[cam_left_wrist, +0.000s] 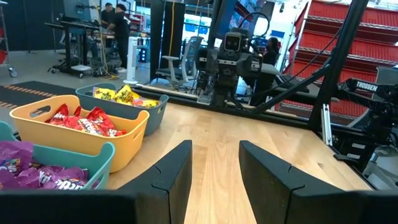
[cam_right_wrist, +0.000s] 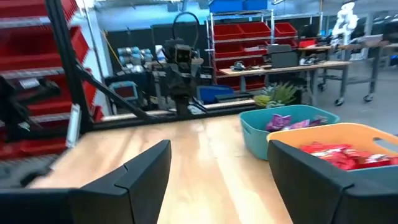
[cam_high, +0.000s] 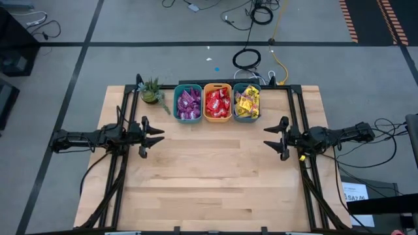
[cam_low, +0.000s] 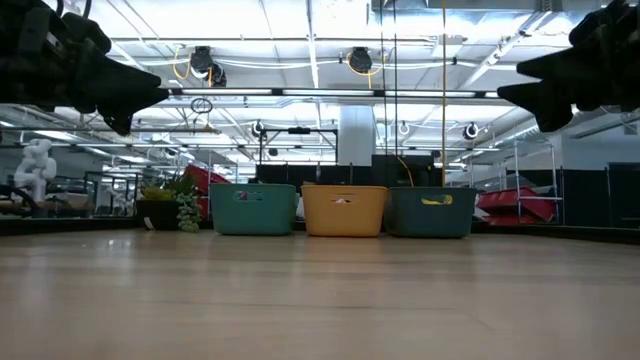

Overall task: Sort candy
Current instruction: Return to Home Position

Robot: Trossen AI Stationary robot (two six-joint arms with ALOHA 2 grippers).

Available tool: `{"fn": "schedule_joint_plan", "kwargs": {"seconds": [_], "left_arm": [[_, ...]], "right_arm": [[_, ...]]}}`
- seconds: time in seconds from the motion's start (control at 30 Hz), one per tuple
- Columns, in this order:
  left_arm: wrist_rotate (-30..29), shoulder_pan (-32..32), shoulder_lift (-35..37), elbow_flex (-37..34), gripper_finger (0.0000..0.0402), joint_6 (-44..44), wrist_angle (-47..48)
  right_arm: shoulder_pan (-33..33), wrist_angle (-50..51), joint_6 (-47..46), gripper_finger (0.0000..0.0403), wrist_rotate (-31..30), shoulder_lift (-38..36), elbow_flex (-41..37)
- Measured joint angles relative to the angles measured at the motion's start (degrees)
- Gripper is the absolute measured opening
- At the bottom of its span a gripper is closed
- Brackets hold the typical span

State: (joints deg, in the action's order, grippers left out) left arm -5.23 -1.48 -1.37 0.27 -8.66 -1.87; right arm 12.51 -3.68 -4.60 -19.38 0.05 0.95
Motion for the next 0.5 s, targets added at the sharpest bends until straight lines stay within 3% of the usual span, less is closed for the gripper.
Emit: {"fn": "schedule_joint_plan", "kwargs": {"seconds": [0.23,0.5], "left_arm": [[0.0,0.0,0.0,0.0,0.0142,0.0,-0.1],[-0.1,0.0,0.0,0.0,0.0142,0.0,-0.2]], "right_arm": [[-1.6,0.2,5.8,0.026,0.2,0.0,0.0],[-3.3,0.2,3.8,0.026,0.0,0.1,0.0]]}}
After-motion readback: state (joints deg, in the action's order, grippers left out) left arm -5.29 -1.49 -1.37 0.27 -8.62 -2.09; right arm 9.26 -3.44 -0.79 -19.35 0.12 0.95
